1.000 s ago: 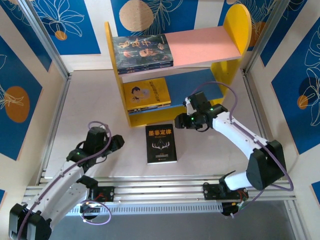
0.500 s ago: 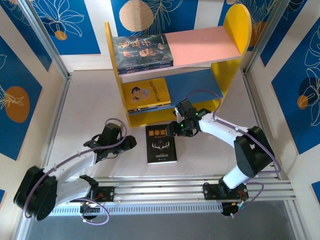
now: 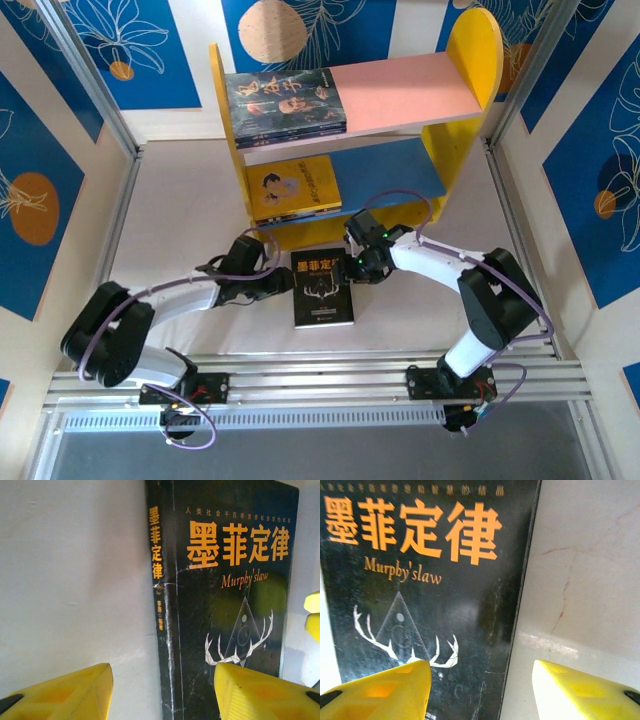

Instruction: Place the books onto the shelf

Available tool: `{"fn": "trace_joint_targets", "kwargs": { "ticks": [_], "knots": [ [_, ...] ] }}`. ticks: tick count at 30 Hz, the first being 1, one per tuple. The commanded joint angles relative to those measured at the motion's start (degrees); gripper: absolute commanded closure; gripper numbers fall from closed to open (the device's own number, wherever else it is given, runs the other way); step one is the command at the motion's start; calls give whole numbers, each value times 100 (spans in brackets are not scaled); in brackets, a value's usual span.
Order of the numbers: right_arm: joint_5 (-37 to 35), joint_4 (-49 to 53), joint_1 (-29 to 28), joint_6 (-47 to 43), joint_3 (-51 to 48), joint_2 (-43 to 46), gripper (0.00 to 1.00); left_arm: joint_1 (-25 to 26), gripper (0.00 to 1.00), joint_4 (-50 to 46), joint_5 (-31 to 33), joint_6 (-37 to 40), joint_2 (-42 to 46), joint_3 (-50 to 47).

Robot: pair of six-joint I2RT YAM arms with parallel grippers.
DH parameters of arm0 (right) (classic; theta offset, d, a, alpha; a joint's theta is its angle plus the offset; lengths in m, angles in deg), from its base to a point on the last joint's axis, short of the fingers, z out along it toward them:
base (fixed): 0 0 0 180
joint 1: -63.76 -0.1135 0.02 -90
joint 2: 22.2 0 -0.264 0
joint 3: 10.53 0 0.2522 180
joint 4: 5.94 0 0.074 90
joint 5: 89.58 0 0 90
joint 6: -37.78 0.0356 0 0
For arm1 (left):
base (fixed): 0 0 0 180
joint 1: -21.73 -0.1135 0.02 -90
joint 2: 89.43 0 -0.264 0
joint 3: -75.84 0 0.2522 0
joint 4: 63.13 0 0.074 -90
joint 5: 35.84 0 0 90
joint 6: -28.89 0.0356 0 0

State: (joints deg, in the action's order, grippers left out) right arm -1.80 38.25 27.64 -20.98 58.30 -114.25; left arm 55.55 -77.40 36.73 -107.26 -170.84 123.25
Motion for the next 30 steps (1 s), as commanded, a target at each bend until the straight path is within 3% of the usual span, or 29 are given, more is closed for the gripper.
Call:
{"fn": "trace_joint_targets", "kwargs": {
  "ticks": [1, 12, 30],
  "knots": [
    [-99, 71, -92, 142, -92, -143, 44, 137, 44, 307, -189, 9, -252, 167],
    [113, -196, -456, 365, -5, -388, 44, 340, 44, 469, -206, -68, -740, 344],
    [228, -448, -405, 387, -357, -663, 49, 380, 44, 440, -144, -114, -842, 348]
  ]
}}
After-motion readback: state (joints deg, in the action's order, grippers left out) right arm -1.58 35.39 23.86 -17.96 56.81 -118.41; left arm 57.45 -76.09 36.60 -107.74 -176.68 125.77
